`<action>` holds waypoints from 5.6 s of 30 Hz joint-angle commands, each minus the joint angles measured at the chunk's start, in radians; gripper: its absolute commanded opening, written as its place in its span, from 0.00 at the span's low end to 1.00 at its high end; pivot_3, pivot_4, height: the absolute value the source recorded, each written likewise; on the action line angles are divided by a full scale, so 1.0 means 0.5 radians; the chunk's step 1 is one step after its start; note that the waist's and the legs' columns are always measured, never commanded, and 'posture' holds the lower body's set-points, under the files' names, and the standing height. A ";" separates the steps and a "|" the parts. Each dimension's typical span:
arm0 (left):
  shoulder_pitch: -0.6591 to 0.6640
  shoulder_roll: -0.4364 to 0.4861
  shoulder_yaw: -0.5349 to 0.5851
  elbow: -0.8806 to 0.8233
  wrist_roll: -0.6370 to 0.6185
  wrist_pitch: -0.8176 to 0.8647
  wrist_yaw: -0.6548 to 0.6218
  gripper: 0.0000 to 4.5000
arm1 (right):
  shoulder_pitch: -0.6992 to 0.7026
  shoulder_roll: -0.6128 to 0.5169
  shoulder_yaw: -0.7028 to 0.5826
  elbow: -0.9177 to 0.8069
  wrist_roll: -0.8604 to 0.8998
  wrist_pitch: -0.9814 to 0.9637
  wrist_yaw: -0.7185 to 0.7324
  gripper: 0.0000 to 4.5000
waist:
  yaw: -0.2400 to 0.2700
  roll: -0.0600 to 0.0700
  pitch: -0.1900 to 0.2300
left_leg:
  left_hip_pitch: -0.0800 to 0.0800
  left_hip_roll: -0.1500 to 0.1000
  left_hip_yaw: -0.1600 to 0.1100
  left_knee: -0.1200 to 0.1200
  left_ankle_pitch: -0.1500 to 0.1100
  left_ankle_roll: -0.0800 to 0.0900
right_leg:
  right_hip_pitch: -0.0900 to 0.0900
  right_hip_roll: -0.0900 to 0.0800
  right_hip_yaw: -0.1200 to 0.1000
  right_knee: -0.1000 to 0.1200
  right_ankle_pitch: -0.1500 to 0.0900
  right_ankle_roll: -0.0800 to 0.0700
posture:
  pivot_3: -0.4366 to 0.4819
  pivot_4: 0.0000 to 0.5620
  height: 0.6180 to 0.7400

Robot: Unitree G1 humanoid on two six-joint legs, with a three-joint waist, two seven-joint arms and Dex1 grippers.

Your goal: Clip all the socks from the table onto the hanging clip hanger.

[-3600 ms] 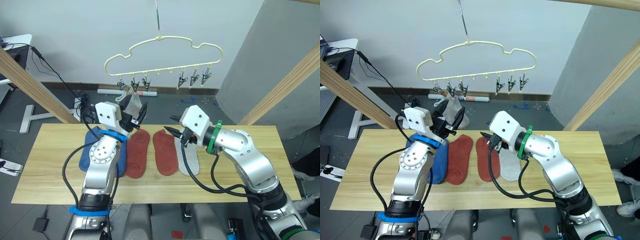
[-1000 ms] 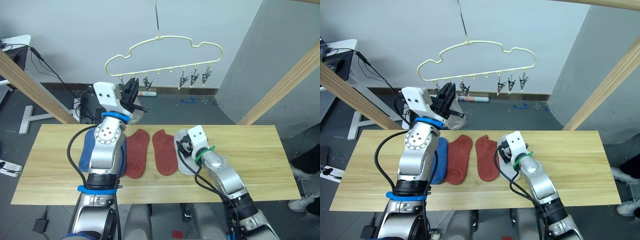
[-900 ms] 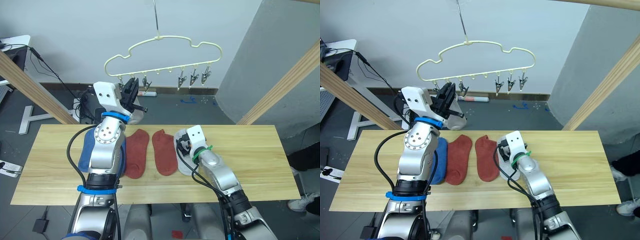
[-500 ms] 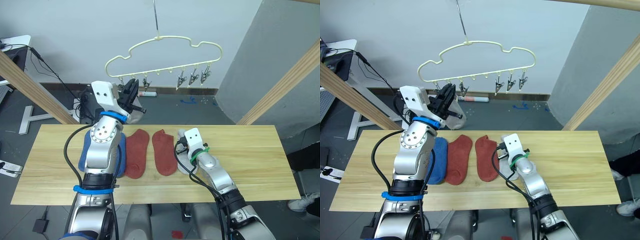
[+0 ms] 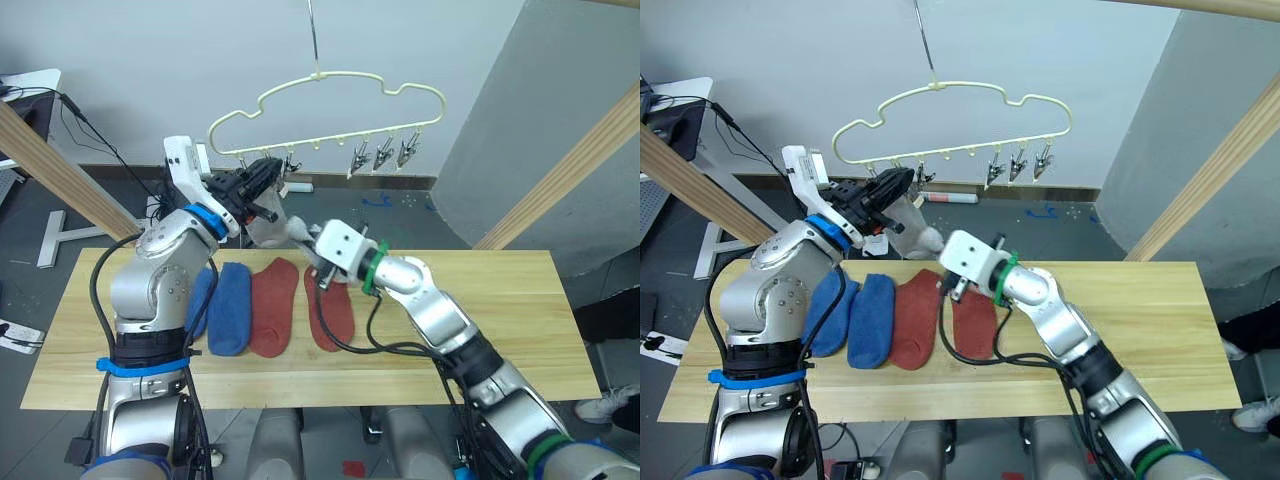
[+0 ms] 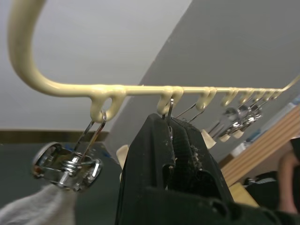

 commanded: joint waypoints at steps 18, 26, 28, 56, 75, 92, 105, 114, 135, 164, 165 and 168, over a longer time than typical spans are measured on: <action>0.001 0.090 0.026 -0.135 -0.092 0.101 -0.013 0.00 | -0.123 0.216 -0.124 0.247 -0.013 -0.235 -0.141 0.01 | 0.010 0.000 0.000 | -0.004 -0.002 -0.007 0.001 0.001 -0.002 | 0.000 -0.003 -0.006 0.001 0.001 -0.001 | 0.54 0.54 0.70; 0.033 0.106 0.034 -0.157 -0.096 0.128 -0.026 0.07 | -0.156 0.235 -0.143 0.306 -0.022 -0.276 -0.150 0.00 | 0.011 0.000 0.000 | -0.004 -0.002 -0.008 0.001 0.001 -0.002 | 0.000 -0.003 -0.006 0.001 0.001 -0.002 | 0.55 0.54 0.70; 0.039 0.114 0.030 -0.161 -0.095 0.124 -0.043 0.21 | -0.161 0.236 -0.149 0.312 -0.028 -0.288 -0.162 0.00 | 0.012 0.000 0.000 | -0.004 -0.002 -0.008 0.001 0.001 -0.002 | 0.000 -0.003 -0.006 0.001 0.001 -0.002 | 0.55 0.55 0.70; 0.602 -0.131 -0.323 -0.576 0.672 -0.791 0.203 0.71 | 0.435 -0.390 -0.218 -0.872 0.107 0.338 0.362 0.37 | 0.036 0.001 0.001 | -0.005 -0.002 -0.012 0.003 0.001 0.000 | 0.001 -0.002 -0.002 0.002 -0.001 0.002 | 0.52 0.61 0.70; 0.695 0.160 -0.192 -0.542 0.520 -0.758 -0.178 0.71 | 0.508 -0.375 -0.217 -0.923 0.142 0.375 0.300 0.37 | 0.011 0.002 0.001 | -0.004 -0.001 -0.013 0.001 0.002 0.001 | 0.001 0.001 -0.002 0.001 -0.002 0.003 | 0.52 0.61 0.70; 0.777 0.245 -0.112 -0.436 0.542 -0.873 -0.306 0.71 | 0.609 -0.326 -0.188 -0.904 0.203 0.201 0.276 0.01 | 0.010 0.004 0.003 | -0.004 -0.001 -0.013 0.001 0.002 0.001 | 0.001 0.001 -0.002 0.001 -0.002 0.003 | 0.53 0.62 0.70; 0.784 0.244 -0.107 -0.180 0.503 -1.142 -0.515 0.71 | 0.701 -1.301 -0.830 -1.676 1.152 1.073 1.000 0.01 | 0.023 0.016 0.023 | -0.004 -0.002 -0.010 0.001 0.002 0.001 | 0.001 -0.001 -0.002 -0.001 -0.002 0.003 | 0.50 0.65 0.70; 0.765 0.254 -0.185 -0.302 0.436 -1.092 -0.609 0.71 | 0.607 -1.421 -0.304 -1.338 0.682 1.180 0.738 0.01 | -0.011 0.016 0.028 | -0.001 0.000 -0.007 -0.001 0.002 0.001 | 0.000 0.001 0.003 -0.001 -0.002 0.003 | 0.49 0.65 0.70; 0.749 -0.188 -0.291 -0.440 0.956 -0.984 0.319 1.00 | 0.473 -1.008 -0.451 -1.336 0.686 0.950 0.575 0.88 | 0.003 0.017 0.031 | -0.003 -0.001 -0.005 0.000 0.002 0.001 | 0.000 0.000 0.002 -0.002 -0.003 0.004 | 0.48 0.64 0.70; 0.329 -0.447 -0.312 0.014 1.173 -1.201 0.725 0.74 | 0.353 -0.825 -0.596 -1.340 0.859 0.902 0.507 0.89 | -0.001 0.016 0.031 | -0.003 -0.002 -0.004 0.000 0.002 0.001 | 0.000 0.000 0.001 -0.002 -0.002 0.004 | 0.46 0.66 0.70; 0.311 -0.448 -0.308 0.027 1.175 -1.206 0.733 0.74 | 0.346 -0.822 -0.595 -1.332 0.861 0.901 0.505 0.89 | -0.001 0.016 0.031 | -0.003 -0.002 -0.005 0.000 0.002 0.001 | 0.000 0.000 0.001 -0.002 -0.002 0.004 | 0.46 0.66 0.70; 0.250 -0.450 -0.293 0.041 1.175 -1.192 0.760 0.74 | 0.332 -0.819 -0.596 -1.306 0.852 0.887 0.502 0.89 | -0.001 0.016 0.032 | -0.003 -0.002 -0.005 0.001 0.002 0.001 | 0.000 0.000 0.000 -0.002 -0.002 0.004 | 0.46 0.66 0.70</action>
